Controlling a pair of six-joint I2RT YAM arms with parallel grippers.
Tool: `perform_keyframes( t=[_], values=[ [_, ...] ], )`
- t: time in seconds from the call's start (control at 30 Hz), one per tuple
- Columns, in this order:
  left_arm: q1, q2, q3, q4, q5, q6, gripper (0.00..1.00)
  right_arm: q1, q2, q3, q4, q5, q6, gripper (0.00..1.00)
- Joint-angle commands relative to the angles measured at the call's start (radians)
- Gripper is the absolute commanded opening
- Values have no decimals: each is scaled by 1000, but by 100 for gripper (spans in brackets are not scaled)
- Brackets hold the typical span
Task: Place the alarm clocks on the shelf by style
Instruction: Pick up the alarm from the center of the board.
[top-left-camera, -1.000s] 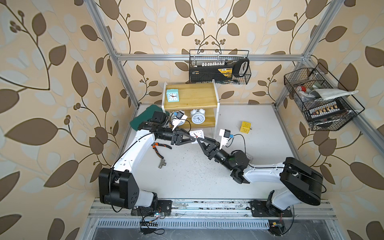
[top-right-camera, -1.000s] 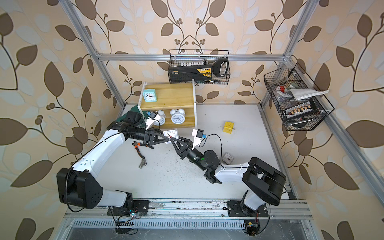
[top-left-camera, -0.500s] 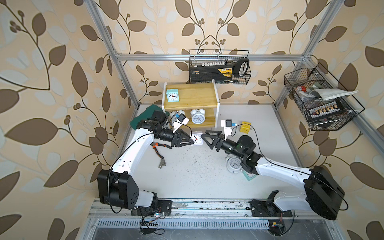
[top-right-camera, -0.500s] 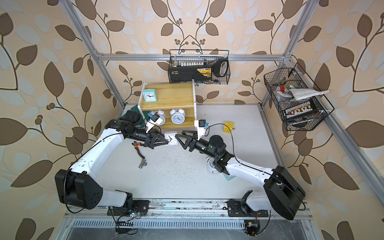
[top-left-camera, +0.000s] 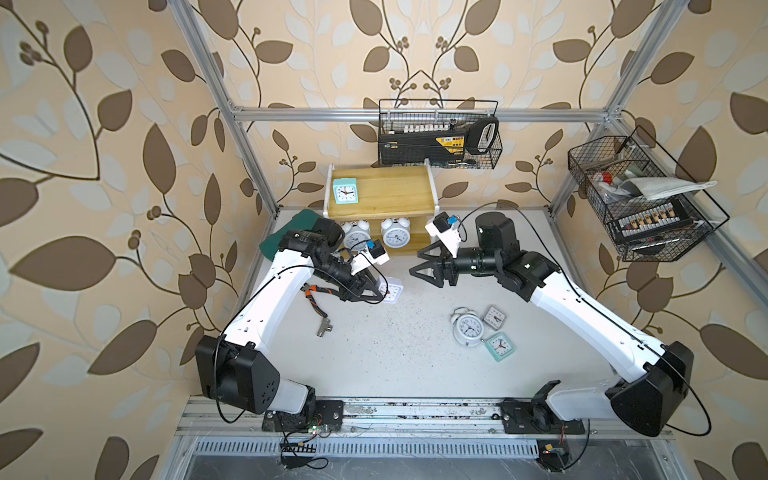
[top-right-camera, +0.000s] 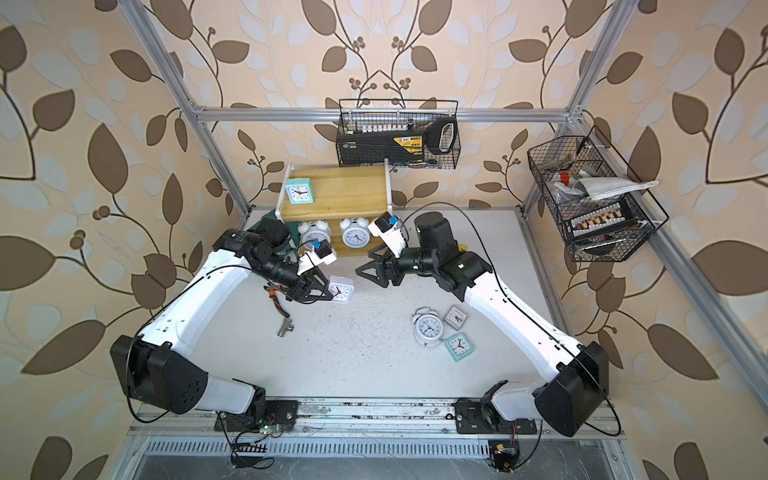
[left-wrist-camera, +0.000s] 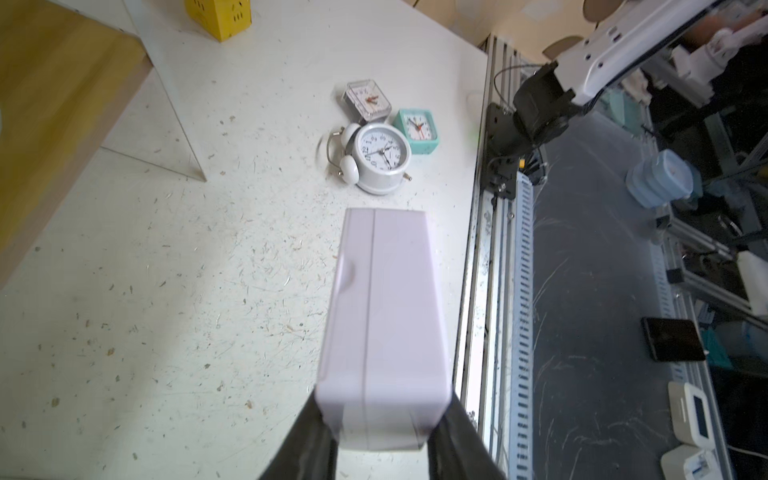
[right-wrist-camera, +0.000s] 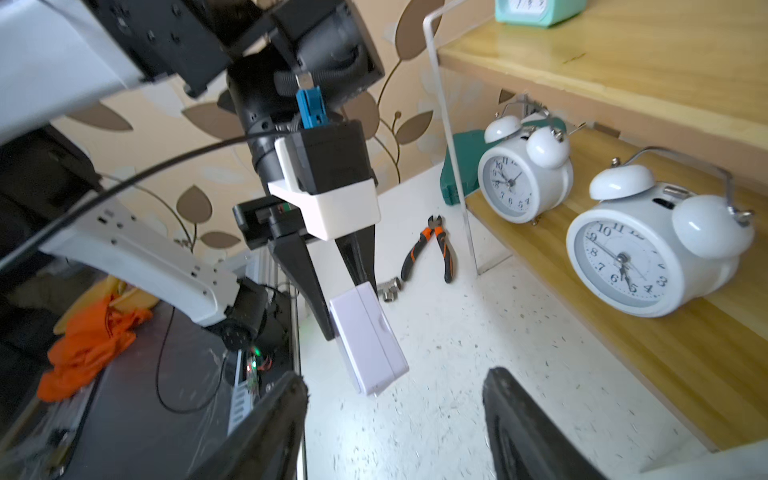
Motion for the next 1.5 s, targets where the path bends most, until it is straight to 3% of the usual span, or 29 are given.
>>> perform_keyframes(
  t=[0.0,0.13,0.33,0.77,1.47],
  values=[
    [-51,-14,21,-48,-98,47,10,9,60,91,-263,-60,-204,70],
    [-85,-13,26,-50,-123,40,10,53,86,147,-327,-59,-347,70],
    [-89,-27,38,-59,-99,43,10,82,64,74,-194,-92,-424,68],
    [-91,-71,44,-67,-56,56,10,92,88,6,-54,-113,-373,65],
    [-91,-133,-6,20,-98,34,13,104,172,-3,27,-179,-299,58]
  ],
)
